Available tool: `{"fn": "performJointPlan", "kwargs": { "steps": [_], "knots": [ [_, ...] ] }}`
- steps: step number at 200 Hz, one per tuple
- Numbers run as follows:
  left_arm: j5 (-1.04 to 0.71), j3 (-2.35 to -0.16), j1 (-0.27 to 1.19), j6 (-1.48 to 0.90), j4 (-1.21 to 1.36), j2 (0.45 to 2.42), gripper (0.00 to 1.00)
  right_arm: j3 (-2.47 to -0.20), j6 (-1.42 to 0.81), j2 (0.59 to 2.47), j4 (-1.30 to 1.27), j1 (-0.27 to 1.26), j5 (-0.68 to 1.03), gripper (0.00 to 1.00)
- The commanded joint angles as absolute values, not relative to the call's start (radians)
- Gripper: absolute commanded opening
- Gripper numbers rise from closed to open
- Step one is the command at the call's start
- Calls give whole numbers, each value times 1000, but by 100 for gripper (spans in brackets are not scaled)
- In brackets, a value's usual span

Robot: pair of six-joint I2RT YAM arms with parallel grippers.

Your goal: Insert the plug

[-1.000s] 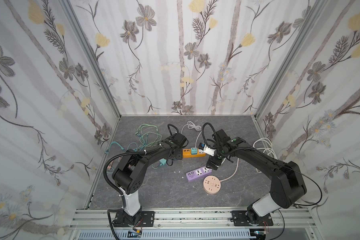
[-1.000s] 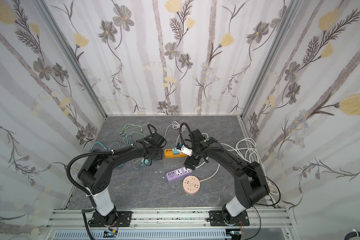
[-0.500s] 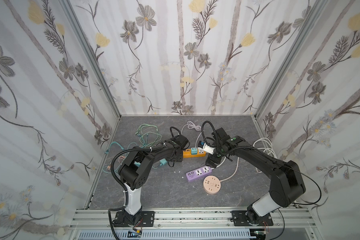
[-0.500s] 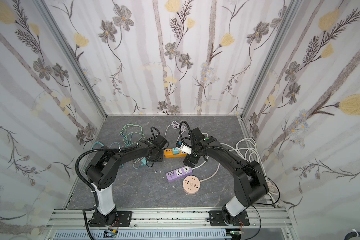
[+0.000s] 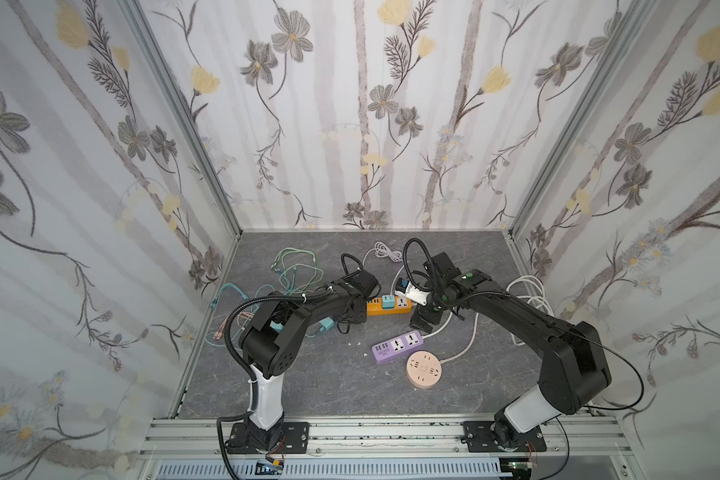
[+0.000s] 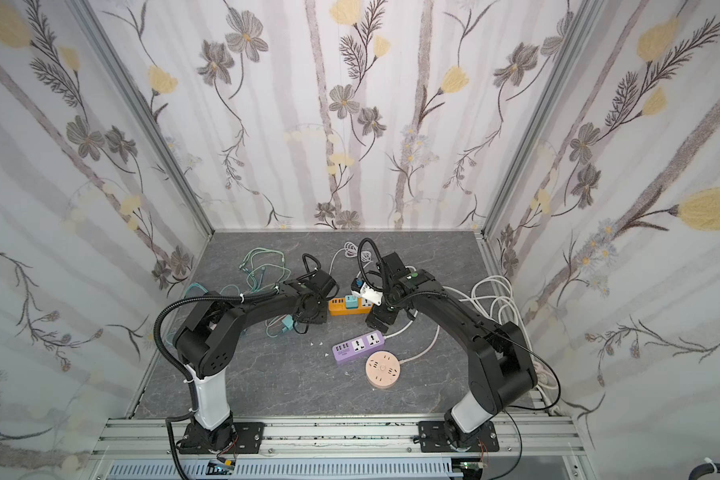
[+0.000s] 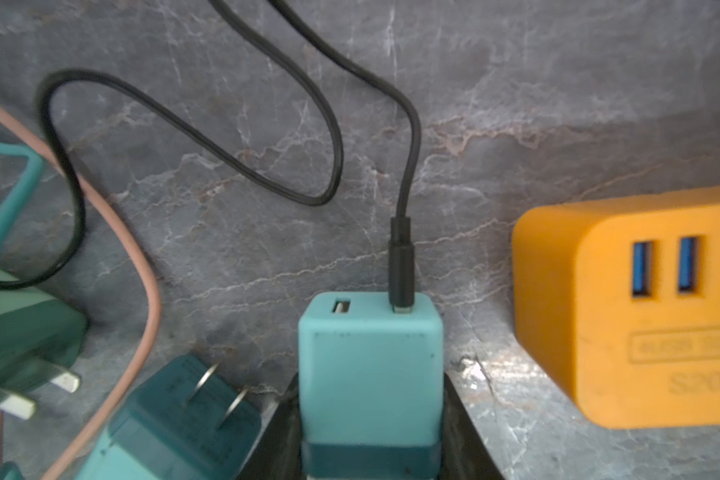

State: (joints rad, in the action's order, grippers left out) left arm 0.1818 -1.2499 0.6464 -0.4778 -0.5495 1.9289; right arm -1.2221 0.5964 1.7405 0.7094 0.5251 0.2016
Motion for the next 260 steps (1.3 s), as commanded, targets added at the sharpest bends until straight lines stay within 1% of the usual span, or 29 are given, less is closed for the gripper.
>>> {"fn": "performJointPlan", "kwargs": {
  "steps": [1, 17, 33, 62, 87, 106, 119, 144, 186, 208, 225, 246, 260],
  "knots": [
    [225, -1249, 644, -482, -563, 1902, 13, -1248, 559, 1734, 689, 522, 189, 99],
    [239, -1255, 644, -452, -574, 1830, 0, -1275, 519, 1726, 683, 514, 192, 99],
    [251, -1284, 640, -406, -600, 1738, 0, -1281, 456, 1698, 625, 510, 189, 99],
    [237, -1389, 632, -334, -665, 1602, 0, -1250, 356, 1636, 431, 510, 319, 99],
    [189, -1526, 624, -305, -723, 1551, 0, -1235, 185, 1634, 198, 515, 348, 100],
    [143, -1616, 622, -286, -751, 1532, 0, -1225, 89, 1664, 37, 520, 447, 97],
    [95, -1663, 619, -278, -760, 1521, 0, -1215, 73, 1697, -71, 539, 497, 96],
    [24, -1733, 616, -269, -763, 1496, 0, -1238, 82, 1780, -173, 565, 582, 95],
    [-66, -1815, 574, -249, -763, 1442, 0, -1322, -37, 1917, -289, 594, 635, 93],
    [-148, -1852, 539, -249, -762, 1429, 0, -1363, -67, 1974, -362, 631, 644, 94],
    [-188, -1873, 515, -251, -763, 1421, 0, -1426, -84, 2039, -397, 666, 588, 95],
    [-234, -1905, 479, -250, -768, 1406, 0, -1562, -96, 2144, -387, 700, 611, 94],
    [-268, -1930, 456, -249, -770, 1397, 0, -1652, -92, 2210, -361, 729, 586, 94]
  ]
}}
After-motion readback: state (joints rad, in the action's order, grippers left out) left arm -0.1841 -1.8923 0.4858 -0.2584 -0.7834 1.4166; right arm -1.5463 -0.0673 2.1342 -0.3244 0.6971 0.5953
